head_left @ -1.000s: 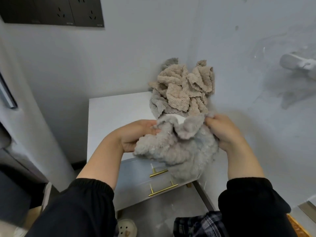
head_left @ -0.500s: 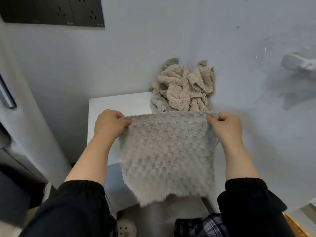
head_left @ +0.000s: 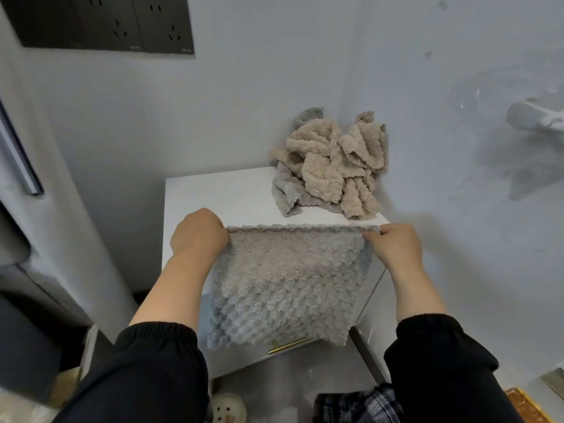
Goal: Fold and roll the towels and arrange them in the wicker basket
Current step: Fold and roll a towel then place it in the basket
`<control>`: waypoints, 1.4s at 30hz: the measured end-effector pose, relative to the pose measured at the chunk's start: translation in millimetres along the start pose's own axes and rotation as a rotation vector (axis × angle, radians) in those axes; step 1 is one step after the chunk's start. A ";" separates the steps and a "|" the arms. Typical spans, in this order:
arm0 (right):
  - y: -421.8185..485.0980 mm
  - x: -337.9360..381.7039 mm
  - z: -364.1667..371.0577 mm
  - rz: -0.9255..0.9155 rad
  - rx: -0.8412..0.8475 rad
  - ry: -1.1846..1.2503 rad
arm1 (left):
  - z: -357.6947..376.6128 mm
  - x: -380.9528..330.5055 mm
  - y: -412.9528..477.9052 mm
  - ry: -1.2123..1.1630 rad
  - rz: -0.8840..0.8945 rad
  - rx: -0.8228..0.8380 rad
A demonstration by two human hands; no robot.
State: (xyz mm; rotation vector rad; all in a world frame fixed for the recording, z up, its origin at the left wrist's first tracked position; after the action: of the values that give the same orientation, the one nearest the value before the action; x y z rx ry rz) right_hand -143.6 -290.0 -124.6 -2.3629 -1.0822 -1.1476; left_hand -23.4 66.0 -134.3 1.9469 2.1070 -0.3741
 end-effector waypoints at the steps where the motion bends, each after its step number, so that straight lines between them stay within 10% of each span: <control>1: 0.7 -0.4 1.4 0.007 0.011 0.046 | 0.7 -0.4 0.0 -0.041 0.002 0.007; 11: -11.2 4.4 53.5 0.370 0.344 0.958 | 3.9 3.8 6.4 -0.787 -0.052 0.032; 19: 9.3 64.8 46.0 -0.024 0.274 1.183 | -19.4 -22.0 3.2 -1.457 0.013 0.035; 30: 2.3 12.9 24.1 0.096 0.112 1.002 | -0.2 -7.4 -20.0 -1.706 -0.172 0.156; 35: -9.9 -0.8 7.0 0.151 0.081 0.884 | 0.8 -0.9 -40.0 -1.552 -0.224 0.275; 42: -23.2 -31.5 14.3 0.172 0.145 0.387 | 4.7 9.5 -61.0 -0.419 0.018 0.399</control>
State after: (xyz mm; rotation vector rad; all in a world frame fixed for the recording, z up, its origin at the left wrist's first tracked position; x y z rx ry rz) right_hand -165.4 -282.3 -159.2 -1.9702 -0.7839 -1.3399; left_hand -84.9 68.6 -140.8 1.8638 1.8390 -1.1629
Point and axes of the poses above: each hand's wrist, its own y-axis towards the middle knuckle, its own z-axis out of the palm, x = y × z, the point moved 10 cm from there along y, towards the middle knuckle, and after that the axes turned 6 degrees about y, right-handed, at the moved point
